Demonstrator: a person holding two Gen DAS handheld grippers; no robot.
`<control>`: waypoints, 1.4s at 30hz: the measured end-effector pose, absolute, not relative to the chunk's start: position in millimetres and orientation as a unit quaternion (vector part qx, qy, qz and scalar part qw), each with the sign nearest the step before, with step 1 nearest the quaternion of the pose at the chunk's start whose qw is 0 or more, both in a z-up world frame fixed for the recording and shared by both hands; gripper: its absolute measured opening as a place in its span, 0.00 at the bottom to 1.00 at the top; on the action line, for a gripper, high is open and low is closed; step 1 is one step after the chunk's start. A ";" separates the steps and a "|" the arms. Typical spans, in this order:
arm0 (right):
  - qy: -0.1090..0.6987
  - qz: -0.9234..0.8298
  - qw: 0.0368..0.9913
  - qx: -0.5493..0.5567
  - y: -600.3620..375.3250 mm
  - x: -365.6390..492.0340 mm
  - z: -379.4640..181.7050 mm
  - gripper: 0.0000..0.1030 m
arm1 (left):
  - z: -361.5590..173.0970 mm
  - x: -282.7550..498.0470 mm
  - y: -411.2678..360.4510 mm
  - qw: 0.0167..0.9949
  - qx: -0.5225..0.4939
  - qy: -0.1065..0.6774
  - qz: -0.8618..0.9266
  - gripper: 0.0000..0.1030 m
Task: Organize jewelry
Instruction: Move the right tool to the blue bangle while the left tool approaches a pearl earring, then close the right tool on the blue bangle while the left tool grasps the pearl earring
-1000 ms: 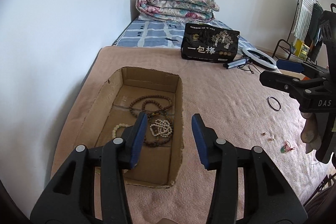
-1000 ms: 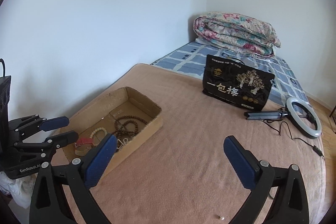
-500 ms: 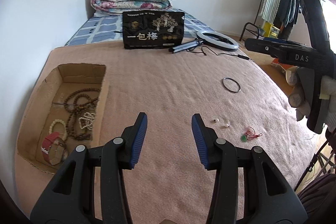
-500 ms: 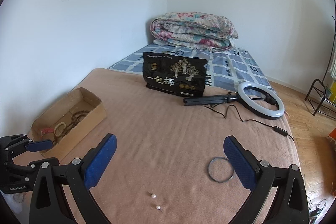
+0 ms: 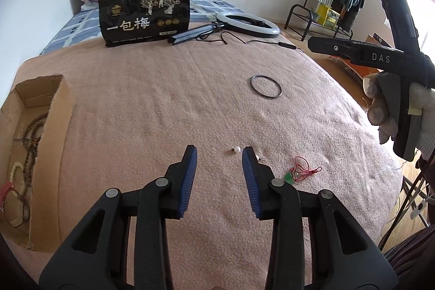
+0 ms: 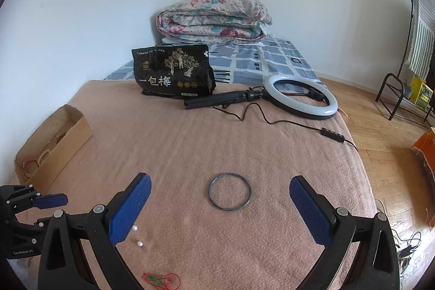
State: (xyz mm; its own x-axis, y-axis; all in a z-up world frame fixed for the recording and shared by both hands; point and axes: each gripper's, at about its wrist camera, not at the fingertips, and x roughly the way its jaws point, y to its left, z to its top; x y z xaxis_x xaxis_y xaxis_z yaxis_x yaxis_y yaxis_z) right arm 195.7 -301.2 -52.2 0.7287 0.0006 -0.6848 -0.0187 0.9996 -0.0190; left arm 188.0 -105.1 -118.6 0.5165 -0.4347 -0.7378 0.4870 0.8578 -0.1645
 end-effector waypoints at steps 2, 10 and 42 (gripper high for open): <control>0.374 0.000 0.927 -0.009 -309.1 198.3 -60.5 1.00 | -127.1 191.4 -114.6 0.865 0.040 0.421 -0.271 0.29; 0.398 -0.008 0.917 -0.004 -331.0 206.7 -94.3 1.00 | -155.2 206.7 -143.3 0.849 0.070 0.440 -0.283 0.20; 0.445 0.009 0.895 -0.031 -324.7 257.8 -160.8 1.00 | -189.0 228.7 -168.4 0.840 0.112 0.450 -0.282 0.09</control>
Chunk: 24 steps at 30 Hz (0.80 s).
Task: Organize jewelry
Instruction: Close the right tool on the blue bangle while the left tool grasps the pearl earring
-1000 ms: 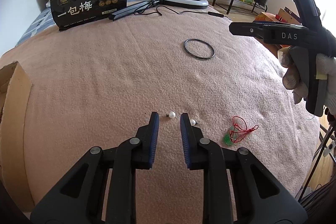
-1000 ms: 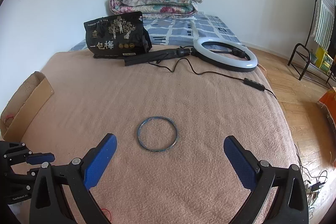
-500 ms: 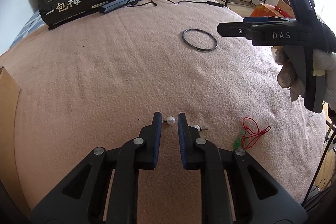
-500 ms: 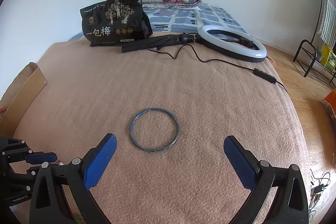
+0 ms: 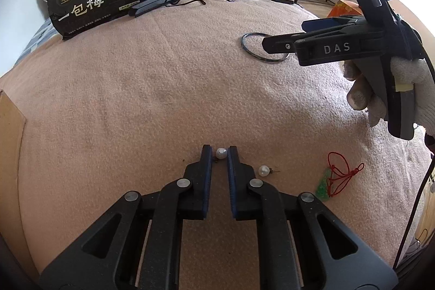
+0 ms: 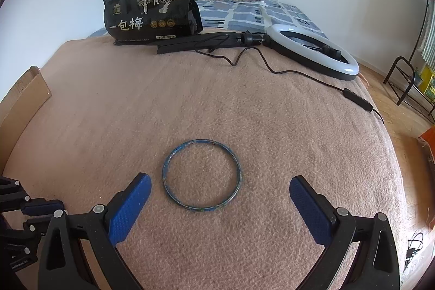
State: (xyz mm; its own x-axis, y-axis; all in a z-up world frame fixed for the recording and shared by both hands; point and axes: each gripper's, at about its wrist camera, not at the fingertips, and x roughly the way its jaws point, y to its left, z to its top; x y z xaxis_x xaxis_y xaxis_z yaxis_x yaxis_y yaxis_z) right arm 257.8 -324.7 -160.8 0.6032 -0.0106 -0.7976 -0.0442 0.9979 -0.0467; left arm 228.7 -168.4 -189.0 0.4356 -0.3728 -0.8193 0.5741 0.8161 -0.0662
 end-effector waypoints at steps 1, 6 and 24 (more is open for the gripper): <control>0.447 0.011 0.894 -0.032 -323.5 259.5 -162.5 1.00 | -189.0 228.9 -168.4 0.840 0.111 0.450 -0.282 0.09; 0.458 0.025 0.888 -0.044 -313.7 268.2 -171.0 1.00 | -189.7 230.4 -167.6 0.842 0.107 0.449 -0.280 0.09; 0.490 0.046 0.870 -0.035 -307.8 276.9 -180.6 0.72 | -187.3 231.2 -162.4 0.845 0.094 0.449 -0.274 0.08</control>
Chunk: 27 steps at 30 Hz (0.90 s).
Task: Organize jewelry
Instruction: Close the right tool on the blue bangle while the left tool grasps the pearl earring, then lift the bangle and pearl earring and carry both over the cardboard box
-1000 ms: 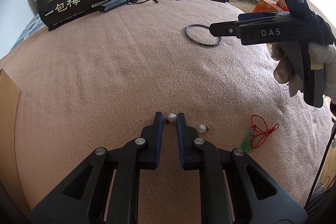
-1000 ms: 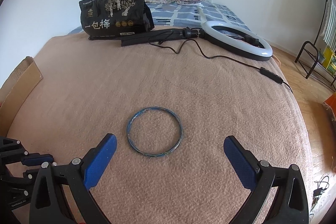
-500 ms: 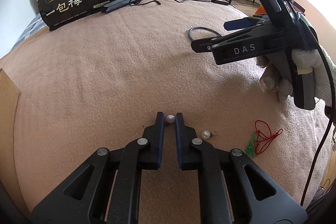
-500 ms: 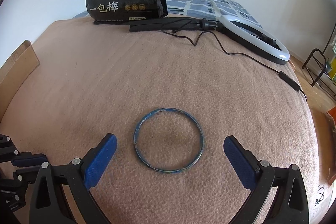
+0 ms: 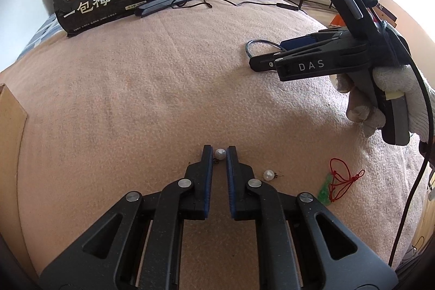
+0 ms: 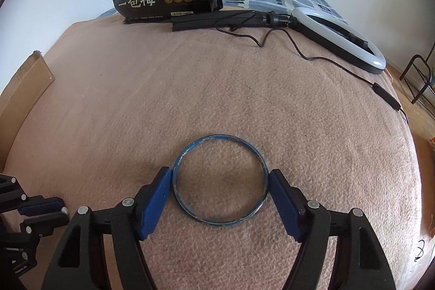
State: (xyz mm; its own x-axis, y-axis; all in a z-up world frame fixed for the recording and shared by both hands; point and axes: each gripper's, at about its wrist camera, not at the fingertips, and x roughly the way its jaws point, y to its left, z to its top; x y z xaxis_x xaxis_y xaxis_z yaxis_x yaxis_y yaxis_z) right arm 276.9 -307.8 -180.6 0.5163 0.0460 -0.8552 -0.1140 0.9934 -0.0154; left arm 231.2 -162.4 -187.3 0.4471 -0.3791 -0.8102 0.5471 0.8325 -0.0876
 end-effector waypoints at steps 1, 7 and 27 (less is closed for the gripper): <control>0.489 0.046 0.870 -0.034 -307.7 276.3 -179.9 0.72 | -186.7 231.4 -161.2 0.846 0.092 0.449 -0.273 0.08; 0.485 0.051 0.872 -0.029 -306.4 271.3 -173.0 0.72 | -180.4 230.0 -155.2 0.850 0.092 0.444 -0.267 0.08; 0.439 0.075 0.894 -0.050 -267.7 237.5 -106.4 0.72 | -125.1 204.6 -115.2 0.881 0.072 0.401 -0.240 0.08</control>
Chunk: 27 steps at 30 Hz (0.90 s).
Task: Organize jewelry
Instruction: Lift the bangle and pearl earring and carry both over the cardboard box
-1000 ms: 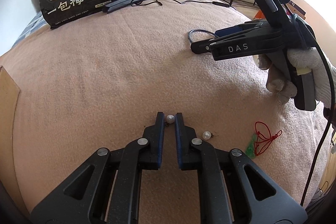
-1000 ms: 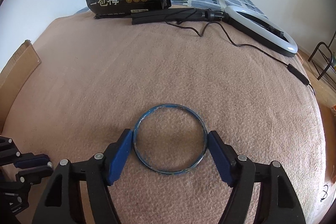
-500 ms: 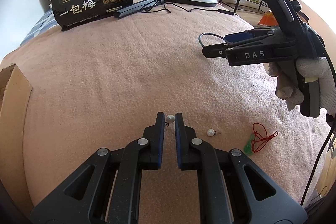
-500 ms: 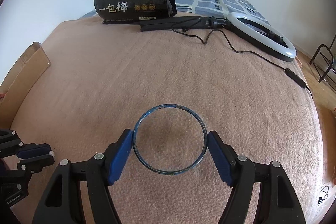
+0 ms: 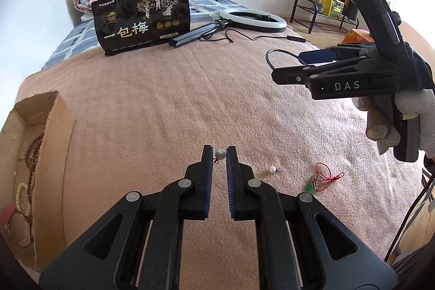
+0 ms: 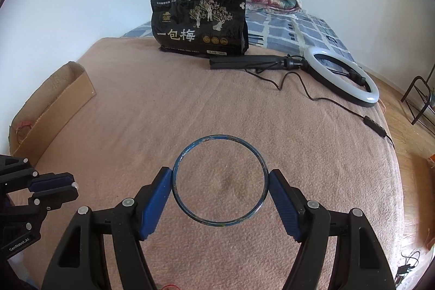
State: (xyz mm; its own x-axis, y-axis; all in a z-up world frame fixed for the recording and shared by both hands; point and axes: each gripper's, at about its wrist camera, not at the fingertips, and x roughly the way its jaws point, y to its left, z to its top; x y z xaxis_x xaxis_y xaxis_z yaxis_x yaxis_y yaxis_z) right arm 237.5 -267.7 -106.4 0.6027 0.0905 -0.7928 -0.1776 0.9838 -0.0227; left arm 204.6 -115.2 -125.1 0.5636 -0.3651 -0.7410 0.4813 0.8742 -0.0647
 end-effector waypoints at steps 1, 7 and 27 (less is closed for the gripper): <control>0.437 0.077 0.895 -0.051 -264.5 235.8 -102.7 0.72 | -122.0 203.5 -111.9 0.883 0.071 0.398 -0.237 0.08; 0.425 0.095 0.898 -0.064 -240.0 226.3 -85.1 0.72 | -104.5 191.8 -88.2 0.893 0.063 0.386 -0.223 0.08; 0.392 0.160 0.901 -0.096 -141.6 217.2 -45.6 0.72 | -72.8 171.6 6.1 0.920 0.036 0.361 -0.152 0.08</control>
State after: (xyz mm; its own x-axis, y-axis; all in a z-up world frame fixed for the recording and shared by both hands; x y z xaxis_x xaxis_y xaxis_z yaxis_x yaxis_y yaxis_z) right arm 217.2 -141.6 -45.6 0.6417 0.2126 -0.7369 -0.3636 0.9303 -0.0482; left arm 171.6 6.1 -72.8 0.6938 -0.2536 -0.6740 0.3058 0.9511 -0.0431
